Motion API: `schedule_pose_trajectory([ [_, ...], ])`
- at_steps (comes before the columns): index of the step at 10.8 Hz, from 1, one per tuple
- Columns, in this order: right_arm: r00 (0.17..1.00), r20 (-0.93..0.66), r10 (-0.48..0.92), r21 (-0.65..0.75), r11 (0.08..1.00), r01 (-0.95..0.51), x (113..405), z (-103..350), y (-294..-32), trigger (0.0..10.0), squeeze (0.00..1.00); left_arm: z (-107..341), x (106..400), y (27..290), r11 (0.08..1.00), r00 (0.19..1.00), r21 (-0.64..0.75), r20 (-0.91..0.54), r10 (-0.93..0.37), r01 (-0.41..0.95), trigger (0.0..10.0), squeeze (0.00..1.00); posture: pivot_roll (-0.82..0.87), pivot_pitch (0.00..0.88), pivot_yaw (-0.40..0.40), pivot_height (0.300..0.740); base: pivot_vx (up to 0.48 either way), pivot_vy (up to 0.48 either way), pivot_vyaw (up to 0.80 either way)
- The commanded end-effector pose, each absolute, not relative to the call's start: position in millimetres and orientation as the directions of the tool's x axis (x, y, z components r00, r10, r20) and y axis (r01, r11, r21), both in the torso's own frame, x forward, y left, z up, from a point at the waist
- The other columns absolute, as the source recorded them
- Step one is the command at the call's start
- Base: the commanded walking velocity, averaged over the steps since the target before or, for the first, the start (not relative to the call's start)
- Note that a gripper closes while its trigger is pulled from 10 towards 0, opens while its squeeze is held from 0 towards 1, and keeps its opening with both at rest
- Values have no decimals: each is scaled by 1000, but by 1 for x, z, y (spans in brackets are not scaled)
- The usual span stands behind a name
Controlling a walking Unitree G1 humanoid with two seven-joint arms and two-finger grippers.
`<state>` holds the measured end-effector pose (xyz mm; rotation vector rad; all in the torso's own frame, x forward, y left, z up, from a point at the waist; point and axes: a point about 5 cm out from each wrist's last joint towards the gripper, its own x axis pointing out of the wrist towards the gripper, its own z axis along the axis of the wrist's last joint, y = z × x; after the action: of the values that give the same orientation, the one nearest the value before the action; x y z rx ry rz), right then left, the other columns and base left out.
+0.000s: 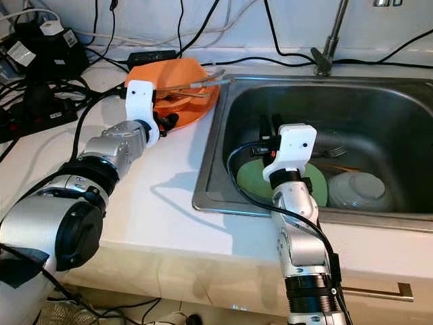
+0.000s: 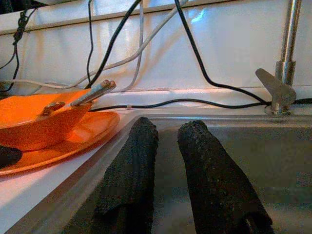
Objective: Kitchen organization
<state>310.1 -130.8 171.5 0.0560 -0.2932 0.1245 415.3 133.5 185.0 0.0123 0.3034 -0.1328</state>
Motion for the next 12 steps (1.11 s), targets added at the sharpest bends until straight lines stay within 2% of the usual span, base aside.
schedule_pose_trajectory([
  [1,968,239,83,57,993,-99,308,160,-139,10000,0,172,411,139,993,925,-20,-363,-114,115,10000,0,-6,93,127,740,0,0,0],
  [3,966,246,80,57,994,-96,308,162,-140,10000,0,163,409,139,993,914,-21,-389,-115,116,10000,0,-8,88,129,740,0,0,0],
  [7,967,239,84,62,993,-102,307,161,-138,10000,0,133,396,144,988,860,-133,-491,-140,85,10000,0,-2,87,130,740,0,0,0],
  [12,968,237,82,64,993,-100,309,161,-139,10000,0,125,391,155,991,832,-97,-539,-129,91,10000,0,26,92,131,740,0,0,0],
])
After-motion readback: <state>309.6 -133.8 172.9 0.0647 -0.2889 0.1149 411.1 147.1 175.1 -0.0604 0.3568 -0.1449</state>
